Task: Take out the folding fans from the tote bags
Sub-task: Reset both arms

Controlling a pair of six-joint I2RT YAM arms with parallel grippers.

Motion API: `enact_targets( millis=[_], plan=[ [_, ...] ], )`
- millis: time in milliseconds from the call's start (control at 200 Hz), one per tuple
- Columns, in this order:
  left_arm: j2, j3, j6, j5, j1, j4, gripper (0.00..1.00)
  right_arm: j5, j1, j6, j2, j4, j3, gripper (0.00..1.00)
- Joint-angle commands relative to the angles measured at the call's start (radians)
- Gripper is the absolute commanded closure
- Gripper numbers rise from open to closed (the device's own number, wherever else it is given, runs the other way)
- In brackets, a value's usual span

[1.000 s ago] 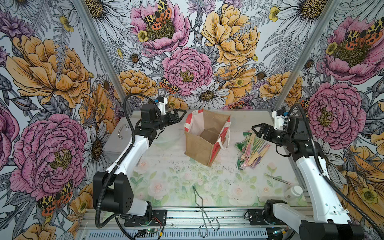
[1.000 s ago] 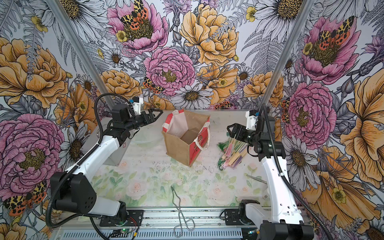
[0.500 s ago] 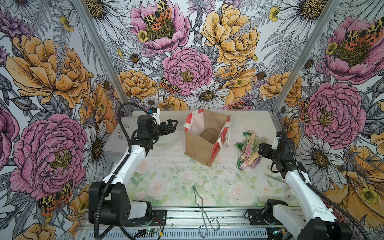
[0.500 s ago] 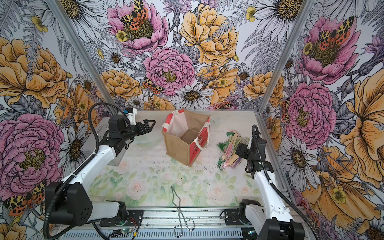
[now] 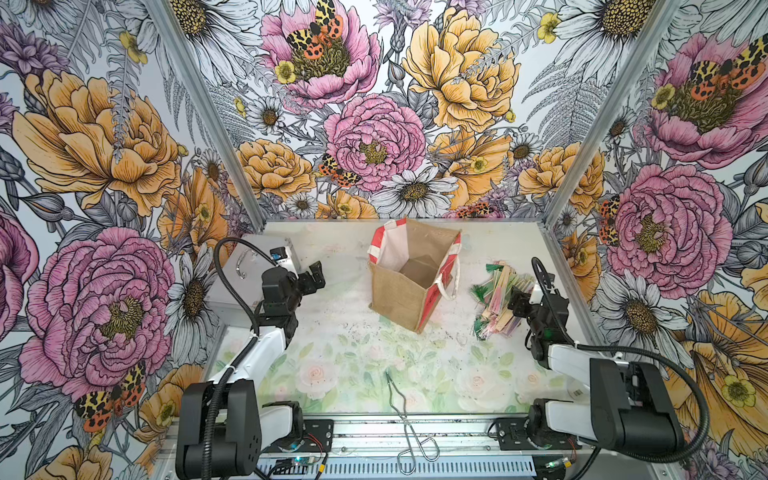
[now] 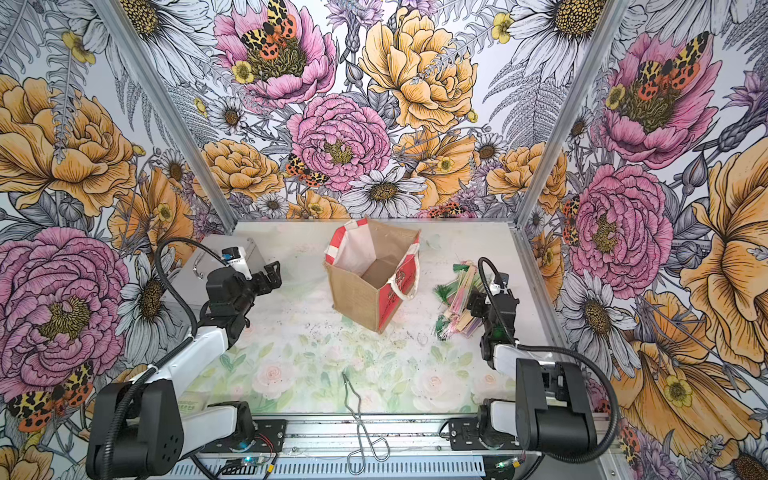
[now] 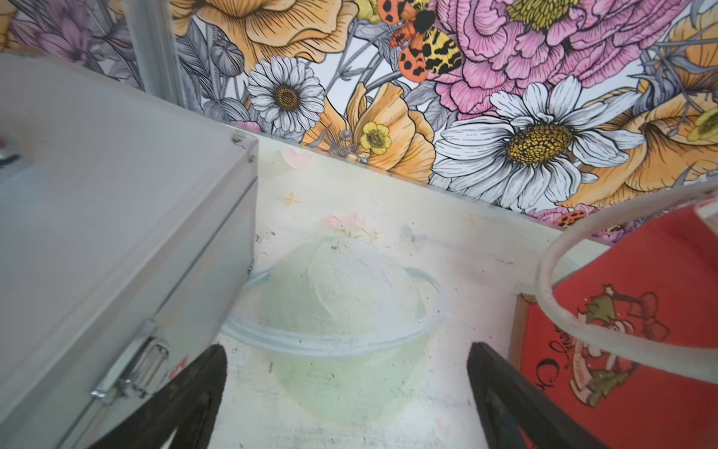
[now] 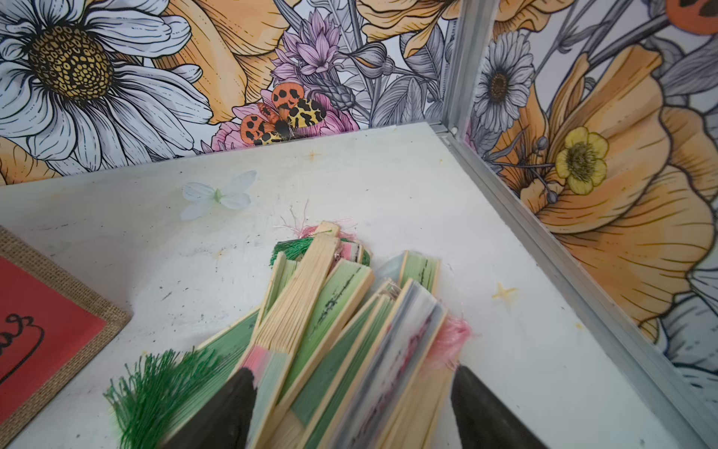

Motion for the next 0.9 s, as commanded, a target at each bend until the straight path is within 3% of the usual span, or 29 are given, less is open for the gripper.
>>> enact_targets(
  millis=[0, 60, 125, 245, 430, 555, 635, 665, 715, 745, 795, 891],
  plan=[
    [0.005, -0.033, 0.062, -0.03, 0.032, 0.106, 0.02, 0.062, 0.06, -0.063, 0.115, 0.307, -0.015, 0.19],
    [0.04, -0.056, 0.08, -0.027, 0.049, 0.174, 0.02, 0.085, 0.089, -0.102, 0.196, 0.409, -0.015, 0.18],
    [0.088, -0.075, 0.078, 0.028, 0.086, 0.25, 0.02, 0.119, 0.103, -0.095, 0.159, 0.222, 0.047, 0.19],
    [0.168, -0.126, 0.084, 0.094, 0.133, 0.432, 0.02, 0.14, 0.108, -0.1, 0.182, 0.242, 0.055, 0.17],
    [0.292, -0.141, 0.062, 0.244, 0.18, 0.567, 0.02, 0.148, 0.11, -0.098, 0.178, 0.234, 0.058, 0.15],
    [0.279, -0.173, 0.15, 0.142, 0.092, 0.596, 0.02, 0.15, 0.11, -0.094, 0.172, 0.219, 0.06, 0.15],
    [0.375, -0.232, 0.239, -0.023, -0.025, 0.801, 0.02, 0.152, 0.11, -0.094, 0.174, 0.224, 0.06, 0.15],
    [0.357, -0.234, 0.239, 0.005, -0.015, 0.786, 0.02, 0.151, 0.11, -0.092, 0.172, 0.215, 0.06, 0.15],
    [0.321, -0.211, 0.191, -0.079, 0.003, 0.664, 0.02, 0.151, 0.11, -0.094, 0.175, 0.222, 0.06, 0.15],
    [0.345, -0.207, 0.166, -0.094, 0.012, 0.696, 0.02, 0.153, 0.11, -0.092, 0.173, 0.216, 0.062, 0.14],
    [0.351, -0.221, 0.178, -0.085, 0.004, 0.741, 0.02, 0.156, 0.111, -0.092, 0.176, 0.215, 0.063, 0.01],
    [0.352, -0.217, 0.182, -0.091, 0.0, 0.737, 0.02, 0.156, 0.11, -0.091, 0.174, 0.21, 0.065, 0.0]
  ],
)
